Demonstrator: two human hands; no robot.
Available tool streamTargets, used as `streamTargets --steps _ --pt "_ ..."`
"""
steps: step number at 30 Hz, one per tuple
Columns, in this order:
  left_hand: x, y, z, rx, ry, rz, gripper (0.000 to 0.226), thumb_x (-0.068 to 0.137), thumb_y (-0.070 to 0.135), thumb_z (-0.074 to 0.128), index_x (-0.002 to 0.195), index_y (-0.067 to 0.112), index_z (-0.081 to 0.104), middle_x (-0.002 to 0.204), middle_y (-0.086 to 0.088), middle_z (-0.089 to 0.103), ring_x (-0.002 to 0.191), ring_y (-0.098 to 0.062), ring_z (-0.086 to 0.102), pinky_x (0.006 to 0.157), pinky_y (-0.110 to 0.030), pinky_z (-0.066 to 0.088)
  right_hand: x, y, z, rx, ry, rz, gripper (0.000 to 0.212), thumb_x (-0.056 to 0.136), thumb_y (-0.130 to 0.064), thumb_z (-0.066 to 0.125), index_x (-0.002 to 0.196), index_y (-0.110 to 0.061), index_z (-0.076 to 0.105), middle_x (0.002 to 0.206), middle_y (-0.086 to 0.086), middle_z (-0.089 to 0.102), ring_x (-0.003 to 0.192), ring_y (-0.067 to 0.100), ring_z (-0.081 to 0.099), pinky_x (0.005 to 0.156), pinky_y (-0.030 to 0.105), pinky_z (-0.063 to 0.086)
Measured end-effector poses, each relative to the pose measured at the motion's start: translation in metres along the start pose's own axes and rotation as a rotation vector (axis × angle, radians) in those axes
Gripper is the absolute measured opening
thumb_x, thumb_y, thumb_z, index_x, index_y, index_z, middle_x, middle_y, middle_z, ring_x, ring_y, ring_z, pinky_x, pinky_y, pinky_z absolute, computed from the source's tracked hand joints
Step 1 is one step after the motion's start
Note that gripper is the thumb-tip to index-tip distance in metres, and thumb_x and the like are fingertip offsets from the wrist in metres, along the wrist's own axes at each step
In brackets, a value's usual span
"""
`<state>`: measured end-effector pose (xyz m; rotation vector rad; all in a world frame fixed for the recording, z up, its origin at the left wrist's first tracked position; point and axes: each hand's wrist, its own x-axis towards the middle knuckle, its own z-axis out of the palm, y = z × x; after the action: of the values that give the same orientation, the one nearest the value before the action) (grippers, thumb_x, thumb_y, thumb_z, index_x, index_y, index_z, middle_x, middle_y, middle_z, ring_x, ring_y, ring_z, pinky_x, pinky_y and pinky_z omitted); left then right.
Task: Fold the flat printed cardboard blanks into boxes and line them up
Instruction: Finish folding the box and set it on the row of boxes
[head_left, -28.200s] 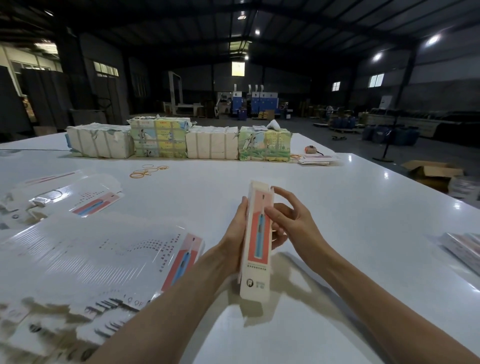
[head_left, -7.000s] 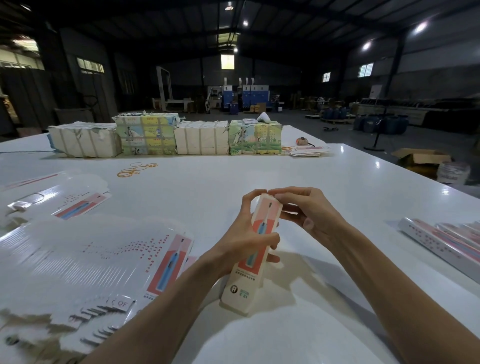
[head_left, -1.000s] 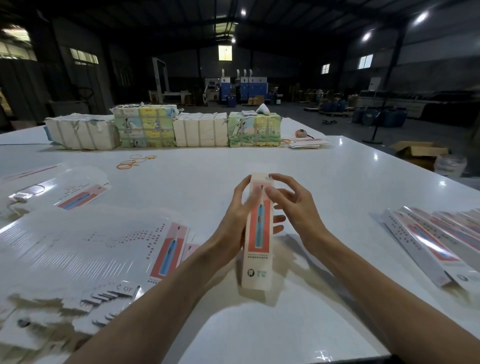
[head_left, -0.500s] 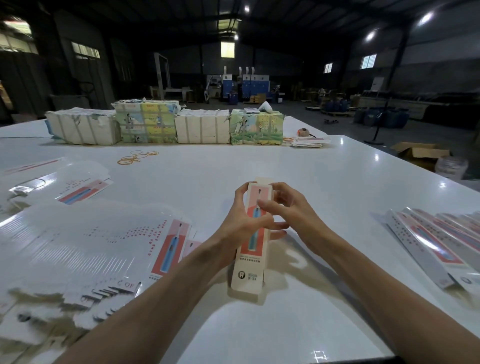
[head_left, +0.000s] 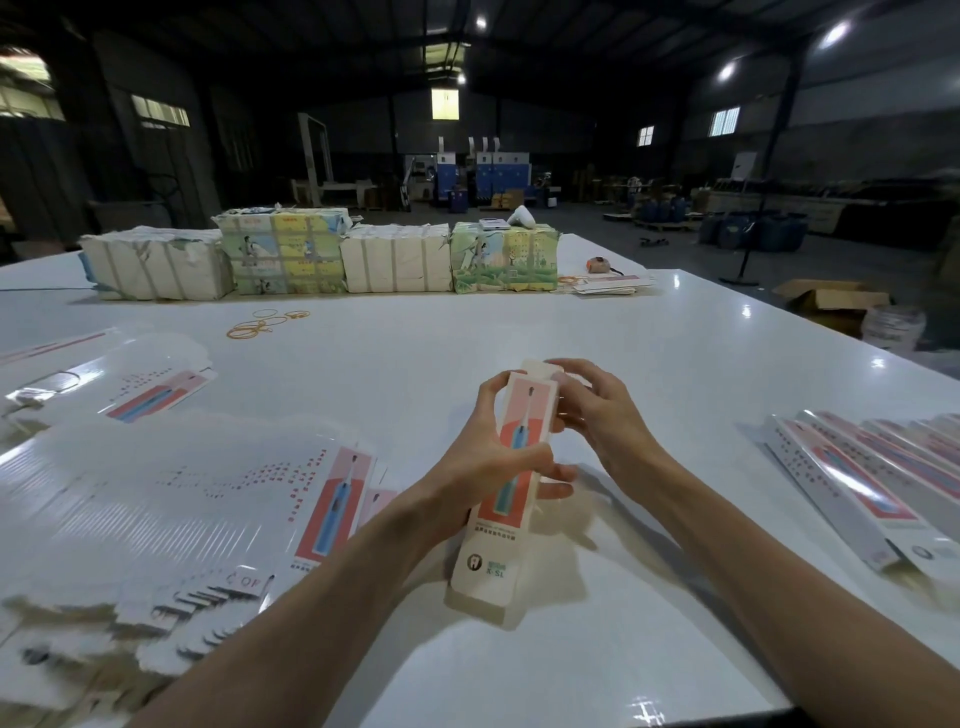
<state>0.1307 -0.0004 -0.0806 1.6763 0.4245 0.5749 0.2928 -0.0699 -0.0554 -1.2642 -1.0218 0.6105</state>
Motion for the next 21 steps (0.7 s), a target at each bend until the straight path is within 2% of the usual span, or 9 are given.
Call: streamTargets --steps 6,9,12,16,19,21 --pt "0.001 0.005 0.005 -0.079 -0.015 -0.017 0.096 0.06 0.035 0.084 0.14 0.048 0.032 0.084 0.034 0.07 0.082 -0.001 0.076 0.064 -0.021 0.06 -0.001 0.001 -0.004 -0.09 0.022 -0.151 0.013 0.106 -0.018 0.059 0.114 -0.019 0.07 0.093 -0.001 0.079 0.091 0.022 0.079 0.071 0.029 0.063" --pt "-0.003 0.009 0.007 -0.062 0.012 0.007 0.091 0.066 0.03 0.083 0.138 0.049 0.031 0.1 0.023 0.067 0.083 0.003 0.074 0.063 -0.019 0.059 -0.002 0.0 -0.002 -0.102 0.032 -0.173 0.016 0.107 -0.015 0.057 0.11 -0.022 0.071 0.095 -0.003 0.08 0.092 0.022 0.079 0.073 0.028 0.063" --pt "-0.005 0.011 0.007 -0.022 0.043 0.037 0.086 0.072 0.024 0.078 0.139 0.049 0.03 0.108 0.018 0.058 0.083 0.008 0.072 0.063 -0.016 0.057 0.0 -0.005 -0.004 0.01 -0.002 -0.11 0.019 0.107 -0.013 0.053 0.11 -0.013 0.073 0.1 0.005 0.079 0.097 0.031 0.078 0.078 0.035 0.064" --pt "-0.009 0.014 0.007 -0.014 0.019 0.048 0.082 0.073 0.02 0.075 0.133 0.053 0.029 0.107 0.016 0.058 0.082 0.008 0.073 0.062 -0.016 0.058 -0.001 -0.01 -0.004 0.169 -0.024 -0.004 0.03 0.108 -0.03 0.056 0.109 -0.005 0.073 0.105 0.013 0.077 0.1 0.035 0.077 0.079 0.041 0.065" --pt "-0.01 0.016 0.007 0.007 0.026 0.045 0.079 0.073 0.019 0.075 0.123 0.06 0.03 0.107 0.014 0.058 0.082 0.007 0.073 0.061 -0.017 0.058 -0.001 -0.009 -0.005 0.184 -0.007 0.043 0.019 0.103 -0.021 0.064 0.107 -0.006 0.075 0.102 0.011 0.078 0.099 0.034 0.077 0.072 0.037 0.063" --pt "-0.009 0.014 0.008 0.021 0.032 0.041 0.082 0.073 0.019 0.076 0.126 0.059 0.029 0.108 0.013 0.057 0.083 0.006 0.073 0.061 -0.018 0.059 -0.001 -0.01 -0.006 0.215 -0.006 0.097 0.015 0.103 -0.015 0.064 0.104 -0.007 0.076 0.099 0.011 0.078 0.096 0.033 0.077 0.069 0.035 0.062"
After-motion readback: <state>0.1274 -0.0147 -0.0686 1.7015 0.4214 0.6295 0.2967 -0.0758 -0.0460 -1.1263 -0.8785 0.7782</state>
